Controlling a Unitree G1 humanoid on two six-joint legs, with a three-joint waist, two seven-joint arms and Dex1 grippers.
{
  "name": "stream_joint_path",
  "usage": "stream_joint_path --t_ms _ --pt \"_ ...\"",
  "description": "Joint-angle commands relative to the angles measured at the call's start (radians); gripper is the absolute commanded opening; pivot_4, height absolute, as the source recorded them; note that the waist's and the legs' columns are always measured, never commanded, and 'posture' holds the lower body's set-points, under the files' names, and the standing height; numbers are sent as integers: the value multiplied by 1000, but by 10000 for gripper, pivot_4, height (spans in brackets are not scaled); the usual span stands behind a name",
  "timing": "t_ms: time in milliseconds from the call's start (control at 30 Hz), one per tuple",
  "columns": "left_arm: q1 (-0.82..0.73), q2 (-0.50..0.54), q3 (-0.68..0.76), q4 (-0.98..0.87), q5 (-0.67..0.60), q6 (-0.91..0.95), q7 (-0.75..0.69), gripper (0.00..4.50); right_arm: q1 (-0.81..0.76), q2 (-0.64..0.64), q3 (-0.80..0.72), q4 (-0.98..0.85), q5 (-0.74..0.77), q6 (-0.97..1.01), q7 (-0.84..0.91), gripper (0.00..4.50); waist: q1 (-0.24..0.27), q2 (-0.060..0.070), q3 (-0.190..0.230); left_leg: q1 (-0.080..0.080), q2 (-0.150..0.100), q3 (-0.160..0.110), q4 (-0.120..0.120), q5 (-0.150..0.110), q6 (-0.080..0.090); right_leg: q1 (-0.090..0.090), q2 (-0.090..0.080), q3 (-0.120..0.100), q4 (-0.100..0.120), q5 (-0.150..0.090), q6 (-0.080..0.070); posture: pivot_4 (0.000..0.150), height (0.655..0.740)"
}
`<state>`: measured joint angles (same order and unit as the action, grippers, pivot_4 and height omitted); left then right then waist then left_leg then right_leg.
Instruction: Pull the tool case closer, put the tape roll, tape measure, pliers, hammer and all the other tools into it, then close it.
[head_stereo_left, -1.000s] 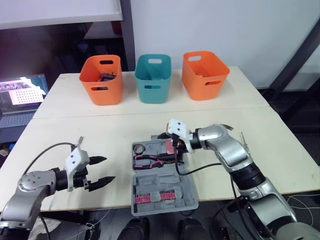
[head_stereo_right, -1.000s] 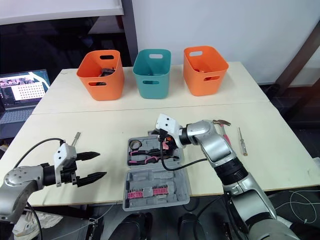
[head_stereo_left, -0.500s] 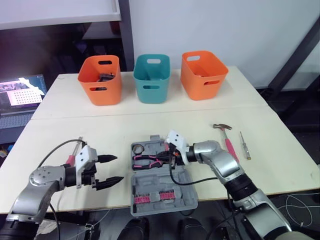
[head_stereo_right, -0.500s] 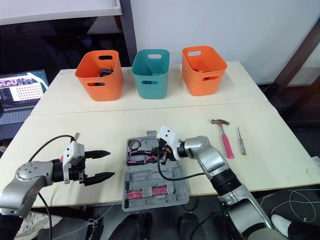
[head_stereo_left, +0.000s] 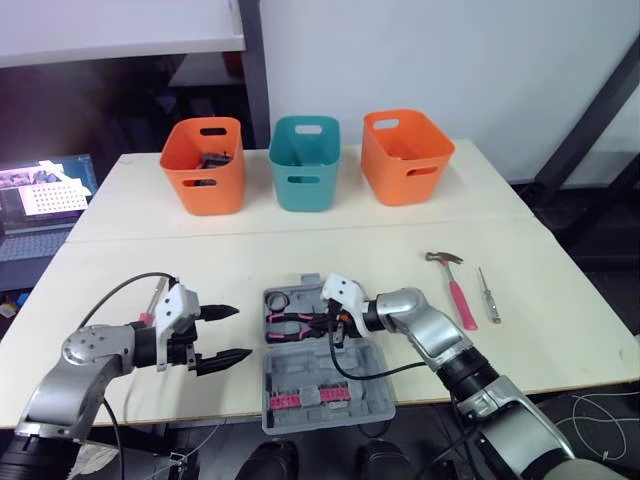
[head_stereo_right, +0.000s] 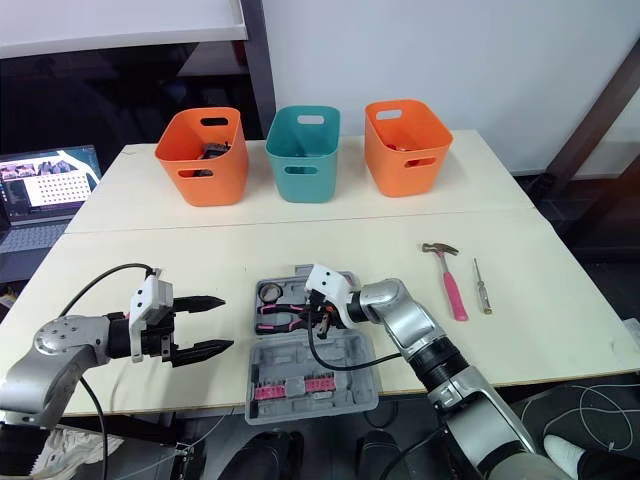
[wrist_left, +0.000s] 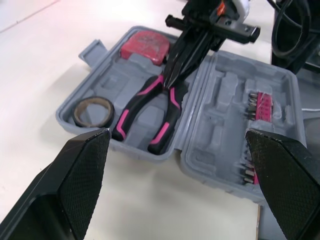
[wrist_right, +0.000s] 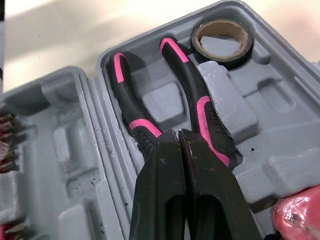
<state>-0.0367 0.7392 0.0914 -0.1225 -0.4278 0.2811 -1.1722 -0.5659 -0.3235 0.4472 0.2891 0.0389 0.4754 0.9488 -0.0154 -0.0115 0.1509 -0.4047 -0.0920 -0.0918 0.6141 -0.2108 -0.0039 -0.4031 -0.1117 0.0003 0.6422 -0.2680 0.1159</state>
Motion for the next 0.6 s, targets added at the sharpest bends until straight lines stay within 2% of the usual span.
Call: stream_joint_path --t_ms 33,200,400,500,600 --pt "-12 5 4 -31 -21 13 4 45000 63 -21 84 130 -83 60 -7 955 2 1 -6 0 0 0 0 0 0 0 0 0 -1 0 0 1500 7329" --pt "-22 6 -1 -35 -17 24 4 45000 52 -26 96 136 -102 55 -11 955 3 0 -8 11 0 -1 -5 -2 -2 13 0 -1 -8 -2 -3 1500 7329" --pt "-35 3 -9 -37 -13 28 5 45000 74 -44 156 169 -173 10 -25 955 3 0 -14 12 0 -1 -6 -3 -2 15 0 -1 -10 -2 -3 1500 7329" --pt "-43 2 -14 -37 -10 29 11 45000 90 -27 134 202 -168 -28 -51 955 4 2 -20 13 0 -1 -7 -3 -2 15 0 0 -10 -2 -3 1500 7329" --pt "-44 3 -15 -44 -14 34 16 45000 94 -6 65 149 -110 -84 -61 955 4 0 -22 13 0 -1 -7 -3 -2 16 0 0 -10 -3 -3 1500 7329"
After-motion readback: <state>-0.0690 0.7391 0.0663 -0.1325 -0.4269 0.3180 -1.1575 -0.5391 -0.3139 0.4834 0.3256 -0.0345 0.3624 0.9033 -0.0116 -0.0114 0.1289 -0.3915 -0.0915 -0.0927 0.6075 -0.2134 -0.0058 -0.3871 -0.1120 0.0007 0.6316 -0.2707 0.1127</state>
